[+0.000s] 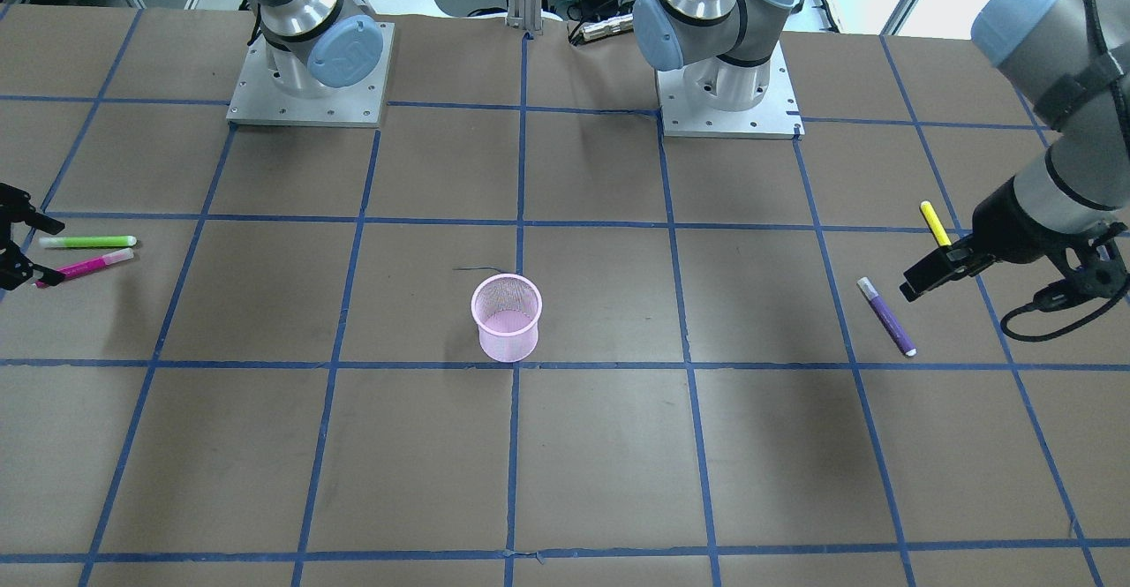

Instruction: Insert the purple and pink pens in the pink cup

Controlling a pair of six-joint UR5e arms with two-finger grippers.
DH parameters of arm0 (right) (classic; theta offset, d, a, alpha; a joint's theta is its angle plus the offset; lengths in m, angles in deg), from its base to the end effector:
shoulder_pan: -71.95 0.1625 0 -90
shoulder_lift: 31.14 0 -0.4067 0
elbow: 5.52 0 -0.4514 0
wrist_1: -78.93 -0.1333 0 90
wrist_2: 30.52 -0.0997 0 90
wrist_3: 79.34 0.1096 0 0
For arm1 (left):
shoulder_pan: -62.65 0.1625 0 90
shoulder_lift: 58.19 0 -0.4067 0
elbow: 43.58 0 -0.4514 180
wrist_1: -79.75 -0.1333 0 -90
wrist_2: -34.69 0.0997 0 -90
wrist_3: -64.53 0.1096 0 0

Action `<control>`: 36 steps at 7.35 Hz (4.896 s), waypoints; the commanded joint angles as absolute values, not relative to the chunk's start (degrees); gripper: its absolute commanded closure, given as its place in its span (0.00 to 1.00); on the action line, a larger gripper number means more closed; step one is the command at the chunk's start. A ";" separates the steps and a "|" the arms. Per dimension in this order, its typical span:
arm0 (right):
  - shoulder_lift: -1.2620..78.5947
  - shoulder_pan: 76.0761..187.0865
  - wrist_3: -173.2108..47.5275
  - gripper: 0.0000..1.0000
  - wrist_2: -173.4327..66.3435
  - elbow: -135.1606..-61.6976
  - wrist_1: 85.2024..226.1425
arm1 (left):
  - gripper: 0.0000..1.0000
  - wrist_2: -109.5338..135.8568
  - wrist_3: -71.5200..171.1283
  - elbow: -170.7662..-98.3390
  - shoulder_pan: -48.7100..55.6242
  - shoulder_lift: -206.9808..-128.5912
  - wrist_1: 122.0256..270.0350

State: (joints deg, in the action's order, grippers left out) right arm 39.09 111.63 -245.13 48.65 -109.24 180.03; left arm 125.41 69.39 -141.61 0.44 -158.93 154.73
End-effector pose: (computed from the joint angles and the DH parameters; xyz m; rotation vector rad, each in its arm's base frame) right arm -0.3367 -0.4793 0.1586 -2.3378 1.5379 -0.4238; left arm 0.1609 -0.5883 0.3010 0.6222 -3.0711 -0.1040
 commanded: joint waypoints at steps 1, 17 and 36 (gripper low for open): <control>37.60 111.50 -246.33 0.11 48.58 -109.15 182.55 | 0.00 125.49 69.72 -143.59 3.68 -163.82 148.07; 32.05 108.78 -253.80 0.66 47.88 -108.71 185.89 | 0.41 127.95 70.34 -149.05 4.03 -174.82 134.07; 47.62 179.41 -159.09 1.00 67.17 -101.94 195.02 | 1.00 128.65 68.76 -139.03 -5.01 -163.93 141.63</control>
State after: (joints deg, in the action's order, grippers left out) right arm 49.35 174.47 -164.39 61.82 -102.62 194.52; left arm 128.36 69.10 -139.03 -3.44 -164.49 141.83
